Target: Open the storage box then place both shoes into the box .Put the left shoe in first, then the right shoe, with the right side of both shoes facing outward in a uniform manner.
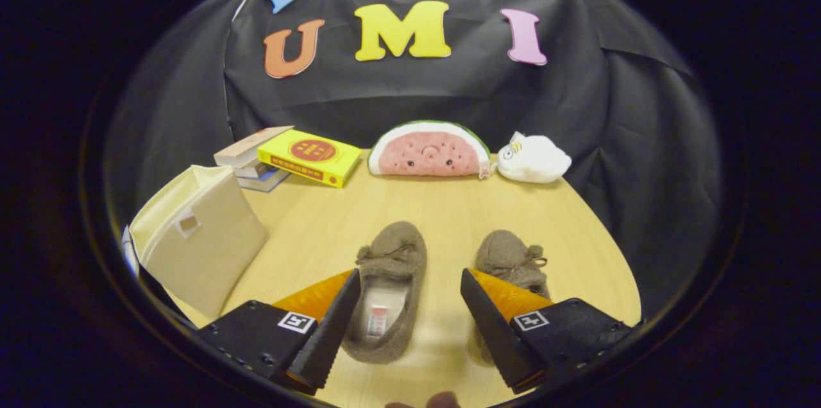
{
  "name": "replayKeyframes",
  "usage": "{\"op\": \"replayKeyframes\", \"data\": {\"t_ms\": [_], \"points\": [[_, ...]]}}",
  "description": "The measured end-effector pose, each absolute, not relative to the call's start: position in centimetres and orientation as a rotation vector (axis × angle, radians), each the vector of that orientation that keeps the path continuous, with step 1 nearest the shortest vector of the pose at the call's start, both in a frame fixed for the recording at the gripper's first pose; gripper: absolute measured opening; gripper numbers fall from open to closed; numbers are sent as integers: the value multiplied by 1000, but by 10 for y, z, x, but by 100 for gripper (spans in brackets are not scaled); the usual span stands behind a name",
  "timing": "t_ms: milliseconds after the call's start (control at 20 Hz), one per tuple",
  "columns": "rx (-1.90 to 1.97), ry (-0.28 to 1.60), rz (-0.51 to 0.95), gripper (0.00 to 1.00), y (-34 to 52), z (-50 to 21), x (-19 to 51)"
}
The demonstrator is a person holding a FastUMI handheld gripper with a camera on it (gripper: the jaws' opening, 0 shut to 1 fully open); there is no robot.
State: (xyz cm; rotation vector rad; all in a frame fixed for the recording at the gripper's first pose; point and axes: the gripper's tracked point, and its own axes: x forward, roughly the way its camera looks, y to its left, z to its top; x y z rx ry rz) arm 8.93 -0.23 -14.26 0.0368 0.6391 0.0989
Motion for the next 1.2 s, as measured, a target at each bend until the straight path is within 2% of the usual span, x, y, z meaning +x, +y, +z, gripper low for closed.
{"op": "replayKeyframes", "data": {"t_ms": [150, 300, 500, 650, 800, 900, 1200], "points": [[53, 726, 106, 96, 1, -166, 91], [68, 781, 108, 82, 2, -183, 98], [105, 826, 130, 67, 10, -196, 106], [149, 848, 124, 48, 10, -202, 108], [152, 861, 80, 7, 0, -207, 112], [167, 865, 72, 0, -2, -204, 111], [290, 866, 73, 0, 15, -196, 96]]}}
